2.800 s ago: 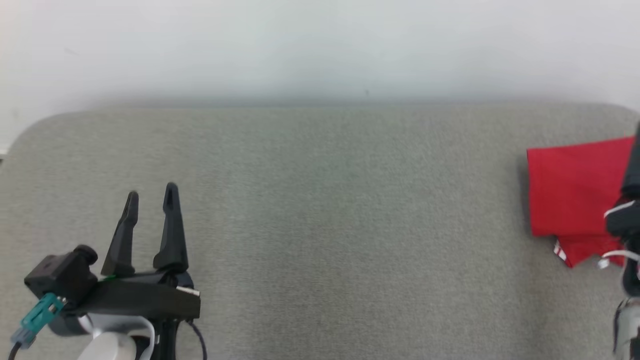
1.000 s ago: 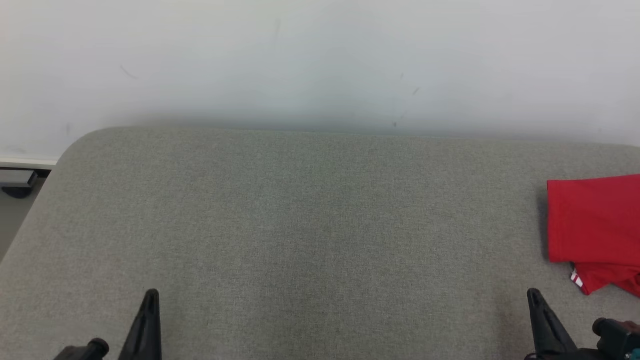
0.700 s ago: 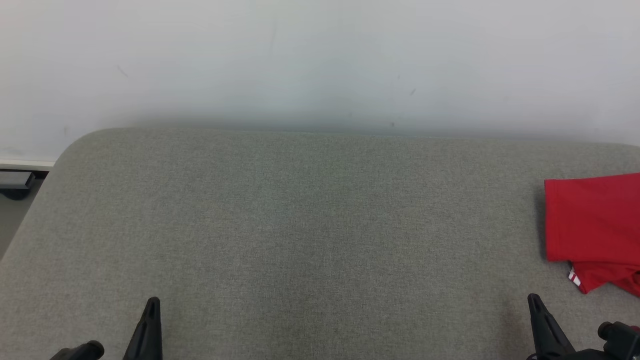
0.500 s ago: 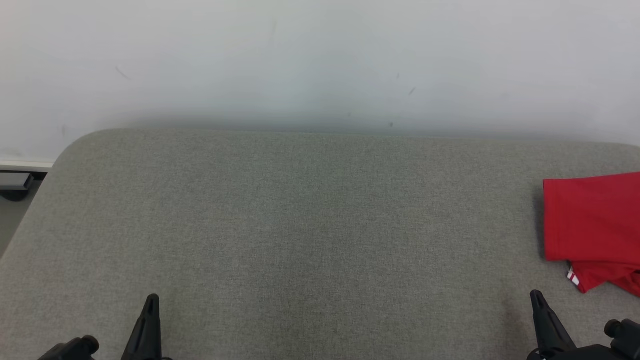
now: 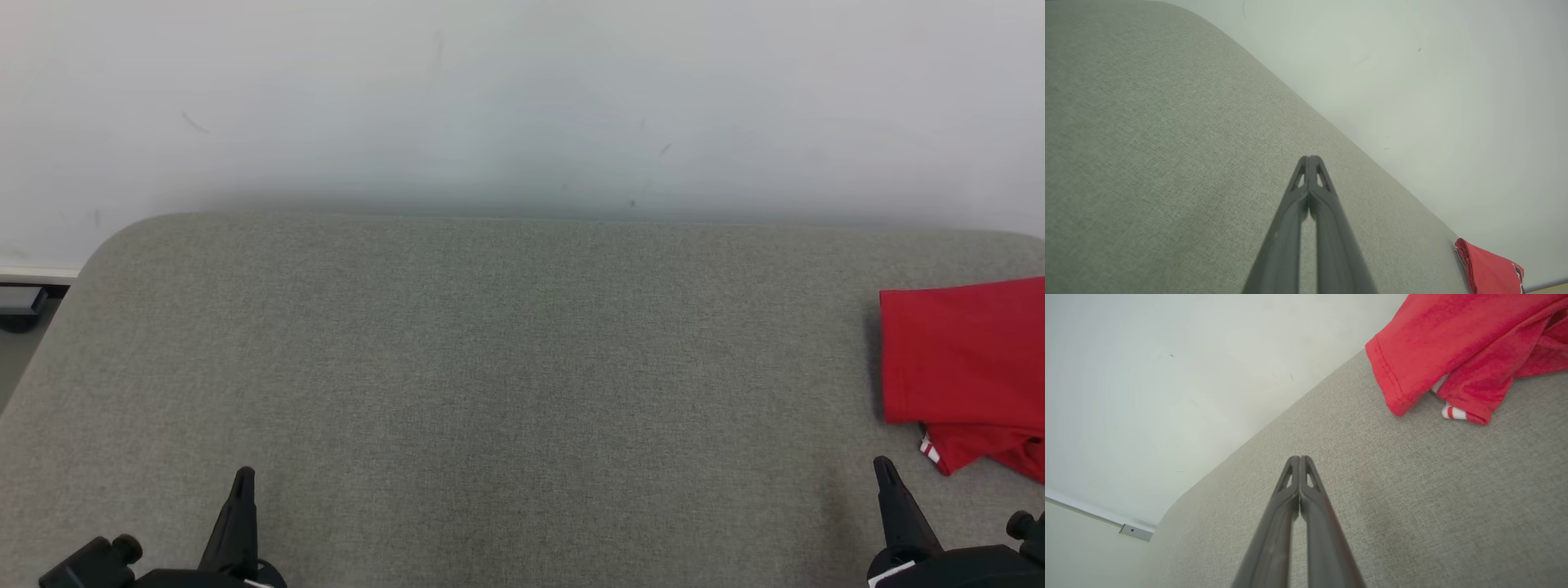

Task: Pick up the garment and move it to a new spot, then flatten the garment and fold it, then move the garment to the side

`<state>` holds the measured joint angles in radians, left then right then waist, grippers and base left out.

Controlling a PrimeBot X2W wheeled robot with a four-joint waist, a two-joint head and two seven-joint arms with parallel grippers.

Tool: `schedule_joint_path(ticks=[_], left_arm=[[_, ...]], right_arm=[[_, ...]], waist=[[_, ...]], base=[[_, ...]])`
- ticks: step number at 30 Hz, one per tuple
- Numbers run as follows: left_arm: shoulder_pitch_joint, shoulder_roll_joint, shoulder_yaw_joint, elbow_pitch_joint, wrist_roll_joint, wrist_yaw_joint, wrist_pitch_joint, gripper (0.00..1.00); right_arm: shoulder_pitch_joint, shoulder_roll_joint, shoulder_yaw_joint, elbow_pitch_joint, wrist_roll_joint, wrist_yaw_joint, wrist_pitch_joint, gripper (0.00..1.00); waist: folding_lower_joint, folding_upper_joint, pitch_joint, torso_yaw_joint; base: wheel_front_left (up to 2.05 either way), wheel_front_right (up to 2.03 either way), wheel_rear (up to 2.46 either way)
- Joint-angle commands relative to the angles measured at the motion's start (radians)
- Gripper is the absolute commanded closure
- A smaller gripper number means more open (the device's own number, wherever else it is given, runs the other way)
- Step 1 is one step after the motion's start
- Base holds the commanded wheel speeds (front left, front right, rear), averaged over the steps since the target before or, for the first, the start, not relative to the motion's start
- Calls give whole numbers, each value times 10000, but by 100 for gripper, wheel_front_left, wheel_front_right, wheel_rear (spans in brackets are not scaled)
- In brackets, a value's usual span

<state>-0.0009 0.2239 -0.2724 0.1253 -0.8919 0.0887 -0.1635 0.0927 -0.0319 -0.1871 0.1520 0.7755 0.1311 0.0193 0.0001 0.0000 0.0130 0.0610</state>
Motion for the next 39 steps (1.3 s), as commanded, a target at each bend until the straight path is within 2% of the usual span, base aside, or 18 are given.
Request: schedule_joint_path(ticks=[1,20,21,39], left_arm=[[-328,0,191,-28,-363,-119,84,100],[-708,-445,756,438,-2220,-669,585,100],[-800,-531,875,532,-2576,-775,691,100],[-1100,-897,1339,926,-4066,-1223,1113,100]], right_arm=[[-248,-108,-83,-99,442,-2,79,100],[-596,-140,-255,51,2511,-2,498,100],[-684,-148,-289,81,2916,-3,579,100],[-945,-174,-429,208,4580,-3,910,100]], waist=[[0,0,-3,-14],[0,0,-22,-131],[0,0,-26,-157],[0,0,-45,-275]], base=[[0,0,0],[0,0,0],[0,0,0],[0,0,0]])
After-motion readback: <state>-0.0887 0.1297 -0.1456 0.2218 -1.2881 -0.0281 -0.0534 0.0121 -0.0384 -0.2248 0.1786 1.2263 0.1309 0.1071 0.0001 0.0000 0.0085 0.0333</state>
